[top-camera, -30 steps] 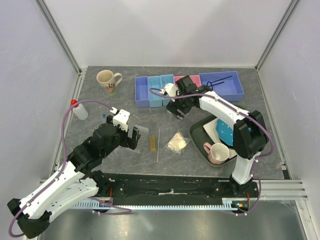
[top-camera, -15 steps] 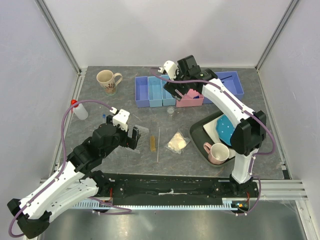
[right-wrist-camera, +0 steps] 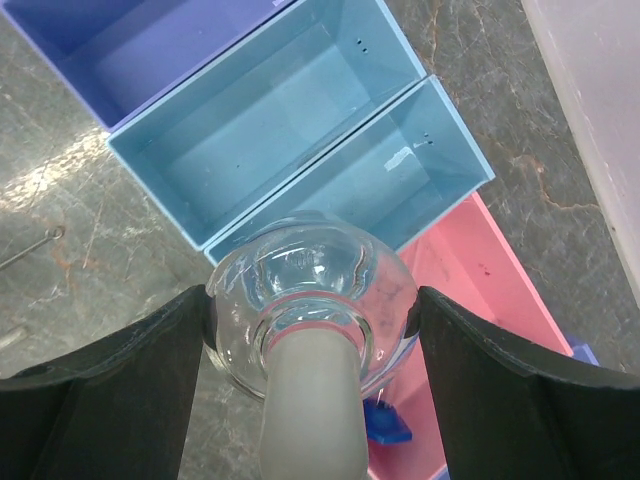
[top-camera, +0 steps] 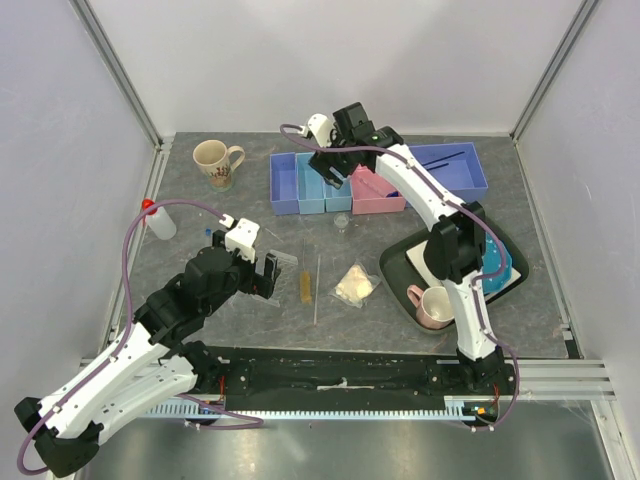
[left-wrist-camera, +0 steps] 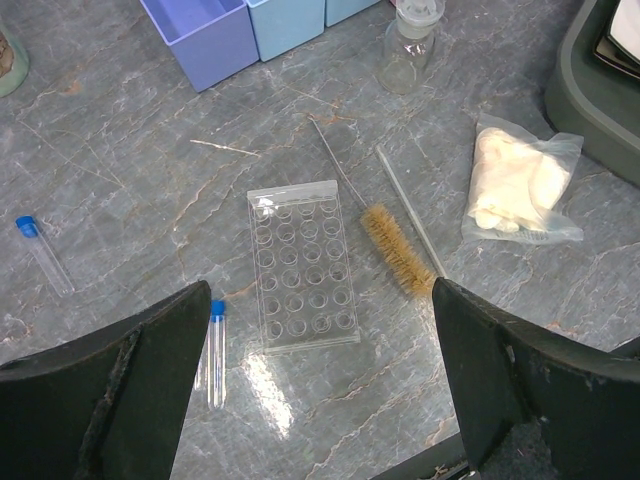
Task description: Organize the chemistry lab equipment
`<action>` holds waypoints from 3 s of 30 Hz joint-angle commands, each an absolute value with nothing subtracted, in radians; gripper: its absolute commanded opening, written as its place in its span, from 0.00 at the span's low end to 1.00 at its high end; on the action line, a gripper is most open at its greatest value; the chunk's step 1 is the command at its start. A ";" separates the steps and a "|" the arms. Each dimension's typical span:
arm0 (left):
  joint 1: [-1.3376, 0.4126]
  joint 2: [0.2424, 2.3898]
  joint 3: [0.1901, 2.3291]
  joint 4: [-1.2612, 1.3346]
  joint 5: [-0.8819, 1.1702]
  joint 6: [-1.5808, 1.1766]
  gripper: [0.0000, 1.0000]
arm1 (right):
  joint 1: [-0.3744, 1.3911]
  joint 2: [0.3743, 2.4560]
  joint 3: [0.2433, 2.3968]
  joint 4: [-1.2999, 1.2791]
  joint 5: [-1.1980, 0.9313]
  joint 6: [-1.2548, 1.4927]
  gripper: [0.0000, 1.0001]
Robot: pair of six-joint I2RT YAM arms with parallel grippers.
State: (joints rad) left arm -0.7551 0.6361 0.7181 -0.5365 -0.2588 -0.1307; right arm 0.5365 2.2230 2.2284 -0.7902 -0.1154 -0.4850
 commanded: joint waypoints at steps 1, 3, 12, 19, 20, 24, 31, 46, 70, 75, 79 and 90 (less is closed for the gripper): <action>-0.755 0.634 0.718 -0.494 -0.281 -0.104 0.98 | 0.529 2.287 2.350 -0.742 -0.118 -0.517 0.33; -0.755 0.634 0.716 -0.492 -0.281 -0.104 0.98 | 0.523 2.321 2.367 -0.738 -0.115 -0.520 0.33; -0.755 0.641 0.716 -0.492 -0.281 -0.104 0.98 | 0.497 2.393 2.375 -0.716 -0.137 -0.577 0.36; -0.755 0.637 0.718 -0.494 -0.282 -0.104 0.98 | 0.495 2.433 2.375 -0.670 -0.118 -0.624 0.40; -0.755 0.637 0.718 -0.495 -0.282 -0.104 0.98 | 0.497 2.437 2.375 -0.666 -0.115 -0.630 0.41; -0.755 0.643 0.718 -0.492 -0.281 -0.104 0.98 | 0.495 2.468 2.378 -0.647 -0.117 -0.661 0.46; -0.753 0.643 0.719 -0.494 -0.281 -0.104 0.98 | 0.495 2.499 2.378 -0.612 -0.118 -0.690 0.69; -0.753 0.630 0.716 -0.492 -0.275 -0.103 0.98 | 0.499 2.419 2.324 -0.603 -0.159 -0.696 0.93; -0.753 0.609 0.713 -0.494 -0.265 -0.101 0.98 | 0.538 2.264 2.273 -0.624 -0.196 -0.664 0.98; -0.753 0.609 0.715 -0.494 -0.261 -0.101 0.98 | 0.540 2.192 2.243 -0.627 -0.222 -0.618 0.98; -0.752 0.606 0.713 -0.492 -0.255 -0.103 0.98 | 0.541 2.100 2.178 -0.640 -0.279 -0.558 0.98; -0.753 0.588 0.715 -0.491 -0.236 -0.112 0.98 | 0.540 1.848 1.858 -0.557 -0.324 -0.437 0.98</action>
State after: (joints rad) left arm -0.7540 0.6010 0.7132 -0.5362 -0.2516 -0.1307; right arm 0.5354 1.8633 1.8858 -0.6086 -0.3252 -0.4767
